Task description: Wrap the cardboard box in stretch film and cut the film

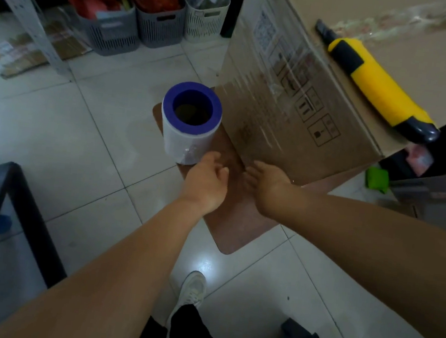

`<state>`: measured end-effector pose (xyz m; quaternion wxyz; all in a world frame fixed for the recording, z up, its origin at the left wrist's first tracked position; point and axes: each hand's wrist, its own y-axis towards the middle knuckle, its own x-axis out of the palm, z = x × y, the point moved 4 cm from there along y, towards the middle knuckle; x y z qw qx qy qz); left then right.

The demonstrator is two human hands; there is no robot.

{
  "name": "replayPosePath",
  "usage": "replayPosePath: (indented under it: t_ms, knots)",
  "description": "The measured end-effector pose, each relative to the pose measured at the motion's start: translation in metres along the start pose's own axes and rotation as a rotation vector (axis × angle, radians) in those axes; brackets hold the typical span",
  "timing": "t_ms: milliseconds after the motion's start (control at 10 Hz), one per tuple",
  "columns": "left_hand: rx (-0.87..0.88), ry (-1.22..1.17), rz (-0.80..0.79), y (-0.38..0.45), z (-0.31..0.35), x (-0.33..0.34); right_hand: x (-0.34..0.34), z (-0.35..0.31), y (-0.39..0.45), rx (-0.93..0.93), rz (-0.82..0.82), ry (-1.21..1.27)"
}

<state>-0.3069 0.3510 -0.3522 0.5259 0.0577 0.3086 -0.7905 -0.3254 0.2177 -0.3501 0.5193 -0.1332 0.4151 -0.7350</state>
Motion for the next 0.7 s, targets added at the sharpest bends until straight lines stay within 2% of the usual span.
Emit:
replayPosePath:
  t_ms: [100,200,400,700]
  knots:
    - [0.004,-0.004,-0.009,-0.002,0.002,-0.001,0.007,0.004,0.007,-0.127,-0.058,0.026]
    - [0.015,0.020,0.008,-0.005,0.006,-0.002,-0.015,0.020,0.002,-0.036,0.076,0.277]
    - [0.052,0.070,0.016,-0.021,0.022,-0.012,-0.043,0.026,-0.031,0.022,0.418,1.111]
    - [0.109,0.109,0.165,-0.056,0.073,-0.047,-0.044,0.052,-0.091,0.196,0.606,1.831]
